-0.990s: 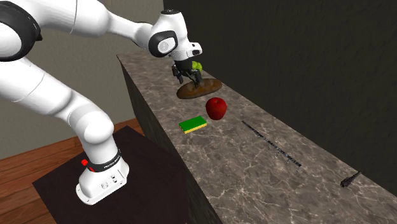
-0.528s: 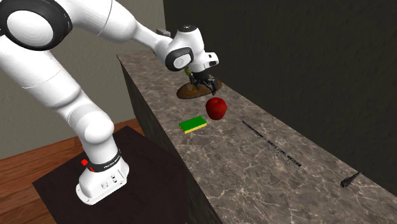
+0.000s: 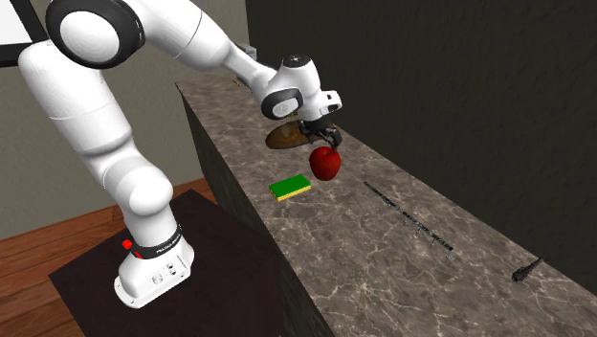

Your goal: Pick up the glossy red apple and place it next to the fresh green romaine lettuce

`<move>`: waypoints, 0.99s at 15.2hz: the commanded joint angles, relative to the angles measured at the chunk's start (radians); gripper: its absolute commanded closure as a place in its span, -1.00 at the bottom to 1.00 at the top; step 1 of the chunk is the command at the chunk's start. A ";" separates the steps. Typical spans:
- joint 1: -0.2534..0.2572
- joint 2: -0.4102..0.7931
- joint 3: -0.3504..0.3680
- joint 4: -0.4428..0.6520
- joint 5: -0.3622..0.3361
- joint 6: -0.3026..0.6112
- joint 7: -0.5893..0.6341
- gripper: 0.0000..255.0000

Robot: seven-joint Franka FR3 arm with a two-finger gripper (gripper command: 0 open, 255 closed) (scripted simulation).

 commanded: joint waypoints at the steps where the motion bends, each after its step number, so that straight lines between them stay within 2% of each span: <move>1: 0.009 0.032 -0.002 0.005 0.031 0.024 -0.021 -1.00; 2: 0.016 0.056 -0.004 0.010 0.059 0.040 -0.040 -1.00; 10: 0.015 0.056 -0.003 0.010 0.058 0.040 -0.040 -1.00; 11: 0.015 0.056 -0.003 0.010 0.058 0.040 -0.040 1.00; 15: 0.015 0.055 -0.004 0.008 0.059 0.042 -0.041 1.00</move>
